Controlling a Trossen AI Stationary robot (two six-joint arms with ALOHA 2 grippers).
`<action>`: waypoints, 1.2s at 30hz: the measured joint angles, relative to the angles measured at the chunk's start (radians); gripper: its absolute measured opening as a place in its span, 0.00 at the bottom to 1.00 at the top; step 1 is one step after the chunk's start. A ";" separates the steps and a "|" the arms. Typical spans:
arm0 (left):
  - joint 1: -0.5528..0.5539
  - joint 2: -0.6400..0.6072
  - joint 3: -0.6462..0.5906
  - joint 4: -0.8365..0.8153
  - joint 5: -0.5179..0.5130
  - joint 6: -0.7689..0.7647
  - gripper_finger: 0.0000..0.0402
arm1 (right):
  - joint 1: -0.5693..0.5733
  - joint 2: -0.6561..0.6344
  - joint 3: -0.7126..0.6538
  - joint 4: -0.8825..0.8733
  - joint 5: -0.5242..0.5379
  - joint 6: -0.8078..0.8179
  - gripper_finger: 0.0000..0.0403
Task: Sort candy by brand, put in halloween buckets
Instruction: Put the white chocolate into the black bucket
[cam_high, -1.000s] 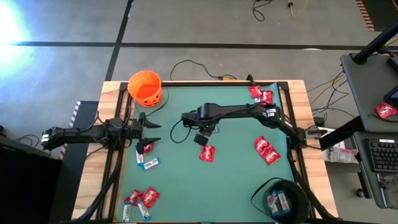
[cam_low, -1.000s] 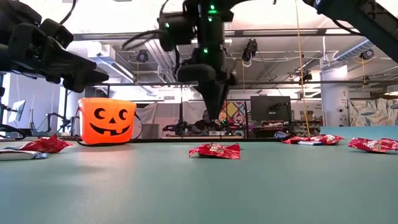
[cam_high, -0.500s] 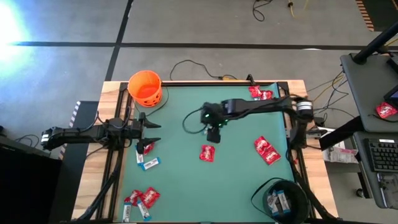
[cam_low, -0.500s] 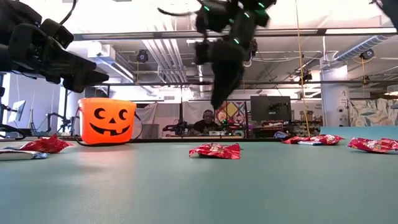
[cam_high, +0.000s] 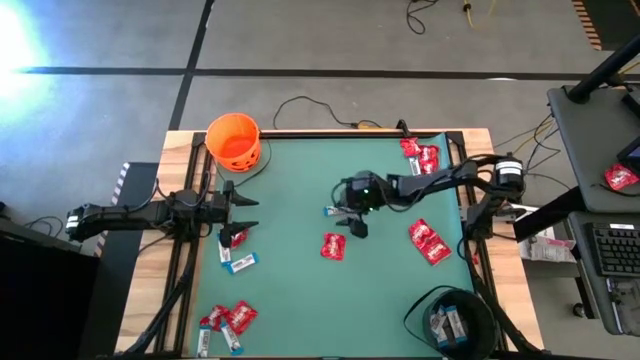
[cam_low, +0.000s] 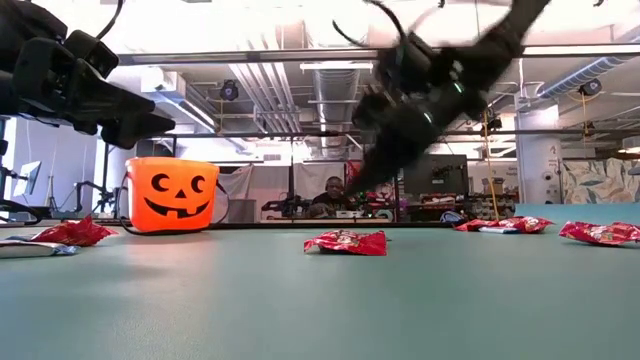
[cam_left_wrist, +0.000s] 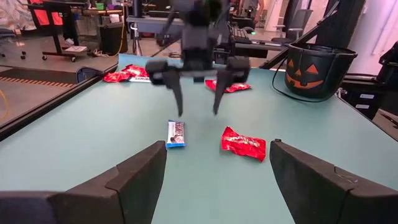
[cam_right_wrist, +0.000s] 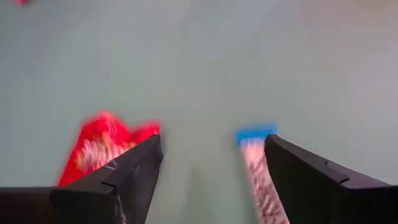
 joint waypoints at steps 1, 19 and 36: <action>0.000 0.000 0.000 0.000 0.000 0.000 0.68 | -0.015 0.010 -0.034 0.067 -0.007 0.000 0.70; 0.000 0.003 0.000 0.000 0.000 0.000 0.68 | -0.107 0.337 -0.118 0.722 -0.137 -0.052 0.67; 0.000 0.003 0.000 0.000 0.000 0.000 0.68 | -0.151 0.445 -0.137 0.783 -0.251 -0.143 0.58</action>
